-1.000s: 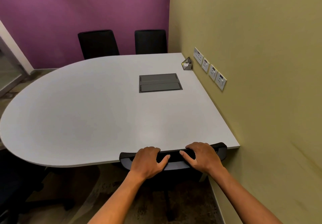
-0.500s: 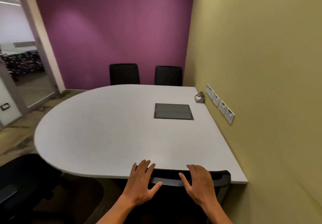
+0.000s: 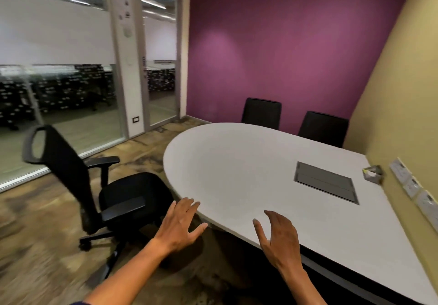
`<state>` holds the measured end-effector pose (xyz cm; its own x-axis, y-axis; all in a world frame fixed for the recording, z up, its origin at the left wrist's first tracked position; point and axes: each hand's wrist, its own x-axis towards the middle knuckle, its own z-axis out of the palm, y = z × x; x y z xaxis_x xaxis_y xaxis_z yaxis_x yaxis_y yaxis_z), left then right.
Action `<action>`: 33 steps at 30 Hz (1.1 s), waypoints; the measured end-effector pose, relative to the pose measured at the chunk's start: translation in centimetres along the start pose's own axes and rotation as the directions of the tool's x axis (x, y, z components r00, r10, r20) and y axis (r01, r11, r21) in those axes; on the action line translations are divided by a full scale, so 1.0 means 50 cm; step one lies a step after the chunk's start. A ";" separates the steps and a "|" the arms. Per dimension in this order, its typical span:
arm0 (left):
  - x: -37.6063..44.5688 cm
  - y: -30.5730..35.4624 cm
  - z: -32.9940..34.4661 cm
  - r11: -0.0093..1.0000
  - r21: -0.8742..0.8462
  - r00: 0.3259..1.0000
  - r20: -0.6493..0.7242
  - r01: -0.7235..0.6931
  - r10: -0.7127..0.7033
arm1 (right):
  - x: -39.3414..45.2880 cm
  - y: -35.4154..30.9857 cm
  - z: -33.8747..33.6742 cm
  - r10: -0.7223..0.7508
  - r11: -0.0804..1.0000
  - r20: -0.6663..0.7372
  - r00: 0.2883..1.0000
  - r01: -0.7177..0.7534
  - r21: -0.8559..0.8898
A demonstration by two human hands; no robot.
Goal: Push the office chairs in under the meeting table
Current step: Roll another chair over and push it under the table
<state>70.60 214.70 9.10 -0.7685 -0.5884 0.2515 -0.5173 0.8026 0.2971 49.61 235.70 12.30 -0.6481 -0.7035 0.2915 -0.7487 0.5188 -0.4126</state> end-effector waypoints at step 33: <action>-0.152 -1.164 -0.443 0.889 0.082 0.877 -0.227 0.450 -0.423 | 0.307 -1.268 0.718 -0.575 0.809 0.151 0.804 0.532 0.250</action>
<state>114.90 170.28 10.27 -0.3699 -0.8779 0.3042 -0.8365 0.4571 0.3021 92.13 174.54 11.96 -0.0695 -0.9373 0.3415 -0.9157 -0.0760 -0.3947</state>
